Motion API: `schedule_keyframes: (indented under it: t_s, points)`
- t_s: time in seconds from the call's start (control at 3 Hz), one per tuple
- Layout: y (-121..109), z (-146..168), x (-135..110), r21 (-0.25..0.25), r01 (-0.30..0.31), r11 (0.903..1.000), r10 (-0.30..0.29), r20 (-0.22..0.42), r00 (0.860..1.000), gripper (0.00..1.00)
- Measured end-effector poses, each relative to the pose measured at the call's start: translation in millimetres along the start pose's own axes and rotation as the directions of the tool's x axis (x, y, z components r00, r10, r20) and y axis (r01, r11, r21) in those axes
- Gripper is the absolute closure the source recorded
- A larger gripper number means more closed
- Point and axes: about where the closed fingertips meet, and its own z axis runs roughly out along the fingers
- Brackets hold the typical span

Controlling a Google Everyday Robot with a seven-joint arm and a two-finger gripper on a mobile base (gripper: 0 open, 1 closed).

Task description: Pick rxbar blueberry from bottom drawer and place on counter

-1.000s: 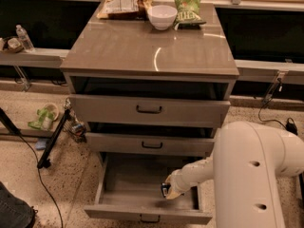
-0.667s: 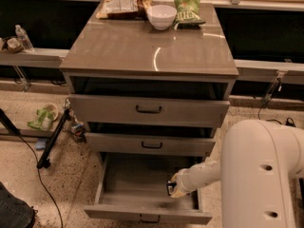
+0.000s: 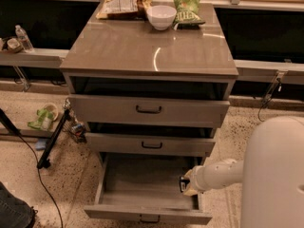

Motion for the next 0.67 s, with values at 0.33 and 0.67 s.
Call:
schedule_keyframes:
  t_s: [0.33,0.67]
  points:
    - [-7,-40,-1,0.044,-0.019,0.9989,0.019,0.019,1.0,1.0]
    - [-19,-73,-8,0.06,-0.025,0.9979,0.02,0.085,0.996,1.0]
